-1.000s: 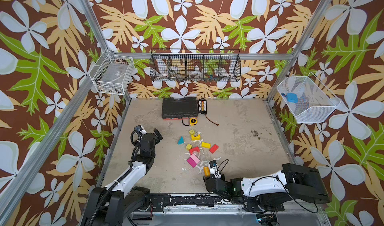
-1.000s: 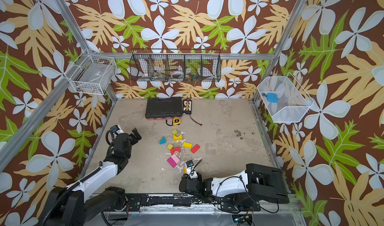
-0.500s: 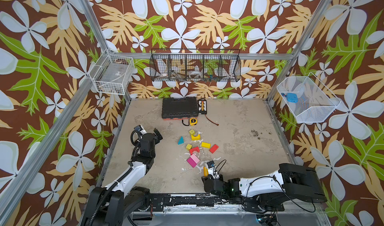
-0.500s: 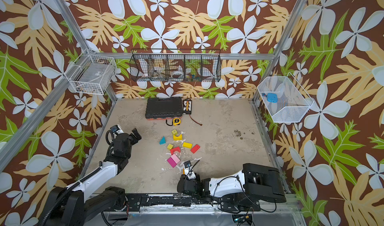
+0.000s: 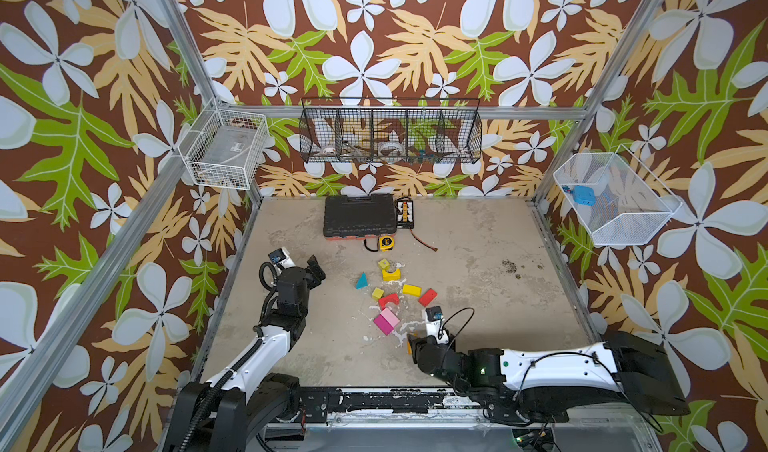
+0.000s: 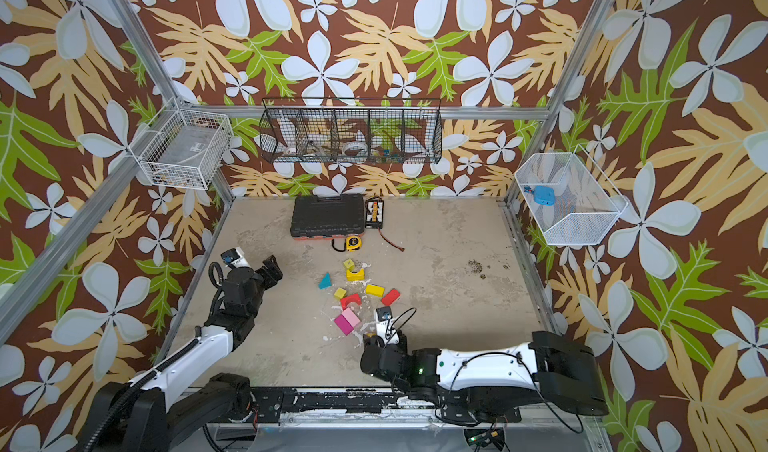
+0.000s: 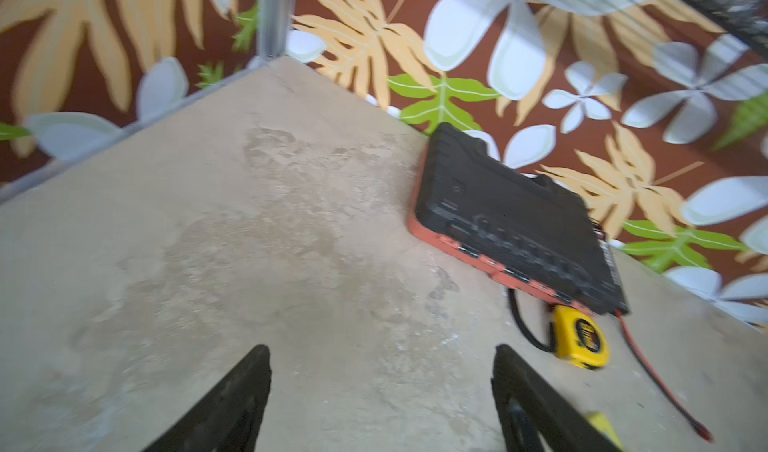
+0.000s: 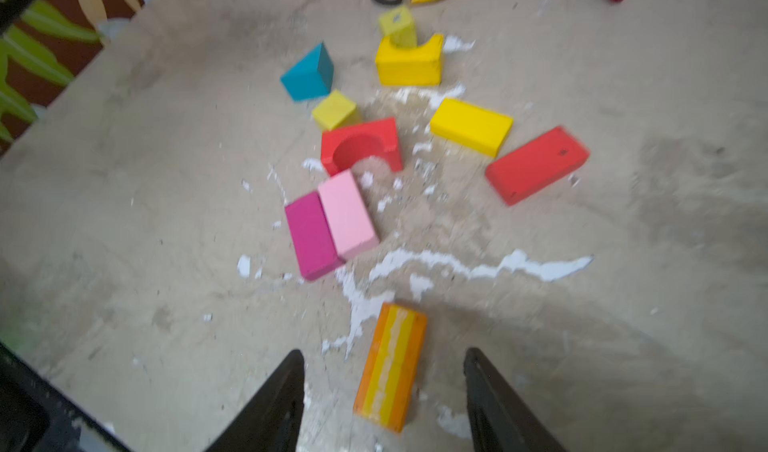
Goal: Build the wood block tower
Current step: 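Open and lift the right gripper away while the left gripper reaches toward the red block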
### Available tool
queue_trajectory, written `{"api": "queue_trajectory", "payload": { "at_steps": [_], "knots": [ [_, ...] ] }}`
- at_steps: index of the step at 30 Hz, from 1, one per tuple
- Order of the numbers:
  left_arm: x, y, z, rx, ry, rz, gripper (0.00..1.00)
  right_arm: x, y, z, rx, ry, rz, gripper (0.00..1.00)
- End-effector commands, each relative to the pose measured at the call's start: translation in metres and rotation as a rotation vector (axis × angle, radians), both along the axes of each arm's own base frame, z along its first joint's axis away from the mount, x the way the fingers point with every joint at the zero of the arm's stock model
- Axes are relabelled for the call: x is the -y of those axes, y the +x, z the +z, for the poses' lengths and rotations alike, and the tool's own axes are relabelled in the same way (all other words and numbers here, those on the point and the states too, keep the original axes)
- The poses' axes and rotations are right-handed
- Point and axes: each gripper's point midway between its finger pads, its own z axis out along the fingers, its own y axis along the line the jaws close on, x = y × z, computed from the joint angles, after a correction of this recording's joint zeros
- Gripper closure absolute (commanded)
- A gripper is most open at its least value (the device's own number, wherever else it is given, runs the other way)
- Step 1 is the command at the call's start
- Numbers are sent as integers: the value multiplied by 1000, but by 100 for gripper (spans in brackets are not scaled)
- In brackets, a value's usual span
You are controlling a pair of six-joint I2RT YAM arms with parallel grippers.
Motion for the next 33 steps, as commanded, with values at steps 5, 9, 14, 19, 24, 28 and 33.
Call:
{"api": "queue_trajectory", "payload": {
  "at_steps": [5, 9, 14, 19, 24, 28, 33],
  "knots": [
    [69, -16, 36, 98, -96, -394, 12, 73, 73, 65, 201, -7, -257, 49],
    [115, -33, 40, 94, -67, -544, 15, 117, 99, 92, 279, 49, -416, 53],
    [183, -55, 39, 43, -15, -696, 21, 185, 142, 104, 297, 90, -562, 56],
    [248, -83, 28, -19, 8, -833, 22, 265, 156, 68, 208, 15, -769, 55],
    [292, -91, -6, -134, 117, -883, 26, 292, 151, 15, 138, -10, -829, 55],
    [321, -90, -30, -219, 183, -926, 31, 283, 156, 12, 143, 20, -776, 55],
    [340, -88, -56, -306, 221, -940, 33, 281, 156, 11, 152, 33, -767, 48]
  ]
}}
